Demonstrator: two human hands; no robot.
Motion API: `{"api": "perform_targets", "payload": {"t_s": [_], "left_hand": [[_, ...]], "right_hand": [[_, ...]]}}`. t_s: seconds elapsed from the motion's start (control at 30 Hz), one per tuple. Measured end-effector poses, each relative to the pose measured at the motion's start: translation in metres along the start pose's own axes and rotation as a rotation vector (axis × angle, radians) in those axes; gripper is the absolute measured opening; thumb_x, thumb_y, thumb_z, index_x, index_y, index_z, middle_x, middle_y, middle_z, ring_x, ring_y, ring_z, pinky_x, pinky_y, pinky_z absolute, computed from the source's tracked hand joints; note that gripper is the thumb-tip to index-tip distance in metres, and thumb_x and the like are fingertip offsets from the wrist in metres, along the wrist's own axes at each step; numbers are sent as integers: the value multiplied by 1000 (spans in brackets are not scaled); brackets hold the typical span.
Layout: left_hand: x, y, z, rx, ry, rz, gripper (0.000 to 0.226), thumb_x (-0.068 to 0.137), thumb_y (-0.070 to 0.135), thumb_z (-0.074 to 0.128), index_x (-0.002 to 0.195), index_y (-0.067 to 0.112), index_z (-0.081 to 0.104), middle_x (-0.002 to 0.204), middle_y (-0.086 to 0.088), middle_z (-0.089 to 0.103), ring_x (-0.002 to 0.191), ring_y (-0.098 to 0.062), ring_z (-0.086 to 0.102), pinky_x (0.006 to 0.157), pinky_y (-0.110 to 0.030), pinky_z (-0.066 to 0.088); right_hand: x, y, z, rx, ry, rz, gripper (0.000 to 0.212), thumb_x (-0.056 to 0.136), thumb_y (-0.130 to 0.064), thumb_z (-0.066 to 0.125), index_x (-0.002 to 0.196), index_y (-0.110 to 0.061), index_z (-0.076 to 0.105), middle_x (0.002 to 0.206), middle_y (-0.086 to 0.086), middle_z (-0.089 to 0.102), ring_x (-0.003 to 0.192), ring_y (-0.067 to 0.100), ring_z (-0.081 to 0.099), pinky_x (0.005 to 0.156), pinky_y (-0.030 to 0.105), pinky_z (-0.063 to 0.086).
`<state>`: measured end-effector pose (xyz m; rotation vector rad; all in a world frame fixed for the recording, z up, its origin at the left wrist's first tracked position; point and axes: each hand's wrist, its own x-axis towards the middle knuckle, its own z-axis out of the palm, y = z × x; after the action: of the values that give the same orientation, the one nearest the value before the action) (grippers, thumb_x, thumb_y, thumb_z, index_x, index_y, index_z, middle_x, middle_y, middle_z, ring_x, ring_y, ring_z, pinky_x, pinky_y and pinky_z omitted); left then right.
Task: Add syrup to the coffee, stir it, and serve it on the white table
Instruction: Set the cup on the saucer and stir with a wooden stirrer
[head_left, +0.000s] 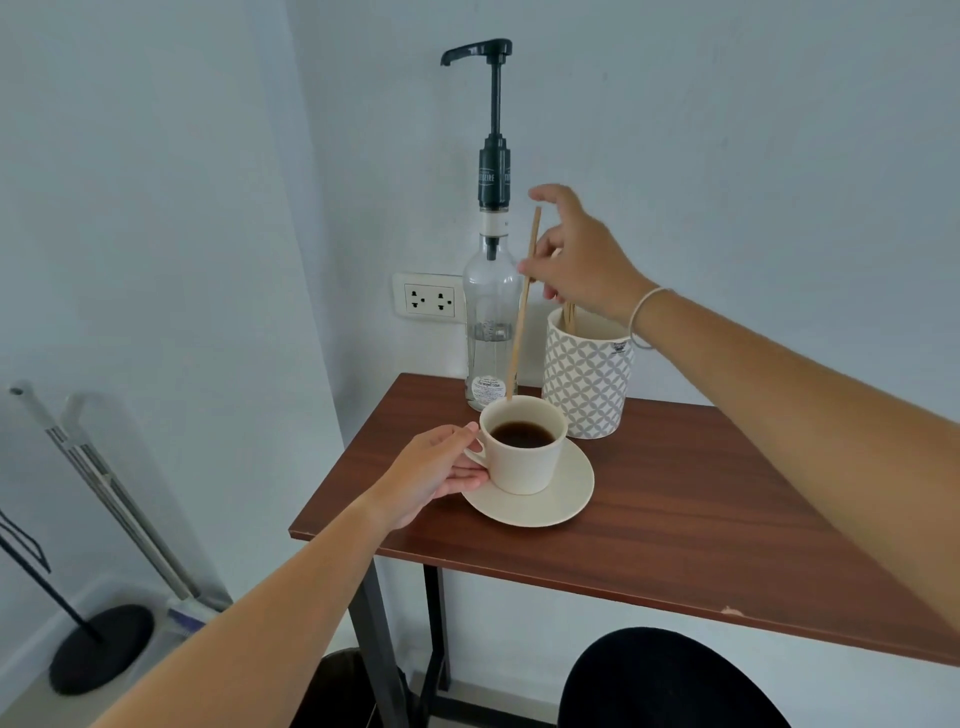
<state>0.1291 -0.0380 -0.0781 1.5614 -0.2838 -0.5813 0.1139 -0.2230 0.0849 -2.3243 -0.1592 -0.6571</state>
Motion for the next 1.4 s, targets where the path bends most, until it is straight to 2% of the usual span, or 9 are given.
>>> {"api": "perform_targets", "payload": {"t_s": [0.27, 0.43, 0.5, 0.57, 0.77, 0.9, 1.0, 1.23, 1.4], "left_hand": [[0, -2, -3, 2, -9, 1, 25, 96, 32, 49, 99, 10, 61, 107, -18, 69, 98, -22, 70, 81, -25, 57], [1, -2, -3, -9, -8, -4, 24, 96, 31, 50, 100, 11, 62, 105, -17, 70, 96, -22, 71, 81, -26, 57], [1, -2, -3, -7, -10, -5, 23, 96, 32, 50, 100, 12, 62, 105, -16, 70, 97, -21, 71, 82, -27, 57], [1, -2, -2, -8, -16, -5, 23, 96, 31, 50, 102, 13, 61, 105, -15, 70, 97, -21, 70, 82, -27, 57], [1, -1, -1, -10, -5, -13, 21, 95, 31, 50, 101, 14, 62, 105, -14, 70, 96, -20, 71, 80, -26, 58], [3, -1, -1, -1, 7, -24, 27, 95, 31, 50, 107, 9, 61, 107, -16, 70, 98, -22, 70, 85, -30, 57], [3, -2, -2, -7, 11, -26, 34, 95, 32, 51, 112, 4, 60, 109, -19, 69, 99, -24, 70, 88, -32, 56], [3, -3, -2, -3, 1, -12, 29, 95, 32, 50, 107, 7, 62, 107, -17, 70, 97, -22, 71, 83, -28, 57], [3, -2, -1, 3, 9, -20, 27, 95, 32, 50, 104, 9, 62, 106, -17, 70, 97, -22, 71, 84, -28, 57]], "right_hand": [[-36, 24, 34, -20, -65, -40, 43, 86, -9, 63, 126, -13, 45, 67, -3, 60, 51, 3, 58, 55, 8, 48], [-41, 29, 35, -64, -36, -89, 25, 89, -10, 58, 113, -9, 53, 69, -2, 66, 60, 0, 62, 91, 43, 52], [-41, 27, 28, -103, -50, -82, 22, 90, -9, 57, 111, -6, 54, 77, 9, 71, 64, 11, 63, 83, 37, 54], [-41, 24, 20, -128, -102, -62, 19, 90, -9, 57, 109, -6, 54, 79, 12, 72, 63, 10, 62, 74, 27, 53], [-38, 19, 19, 69, -246, 39, 12, 88, -8, 61, 88, -15, 50, 67, -1, 68, 52, 3, 65, 56, 18, 56], [-38, 18, 26, -47, -187, -19, 11, 89, -8, 58, 90, -10, 47, 76, 9, 70, 67, 17, 67, 69, 30, 56], [-36, 17, 21, -195, -233, -55, 13, 89, -7, 56, 87, -13, 44, 84, 15, 70, 67, 12, 61, 77, 38, 53], [-31, 6, 15, -105, -338, -1, 12, 89, -7, 58, 86, -11, 47, 69, 0, 66, 57, 12, 63, 55, 16, 53], [-30, 9, 18, -201, -260, -60, 11, 89, -10, 58, 88, -12, 47, 79, 9, 71, 58, 6, 57, 65, 27, 49]]}}
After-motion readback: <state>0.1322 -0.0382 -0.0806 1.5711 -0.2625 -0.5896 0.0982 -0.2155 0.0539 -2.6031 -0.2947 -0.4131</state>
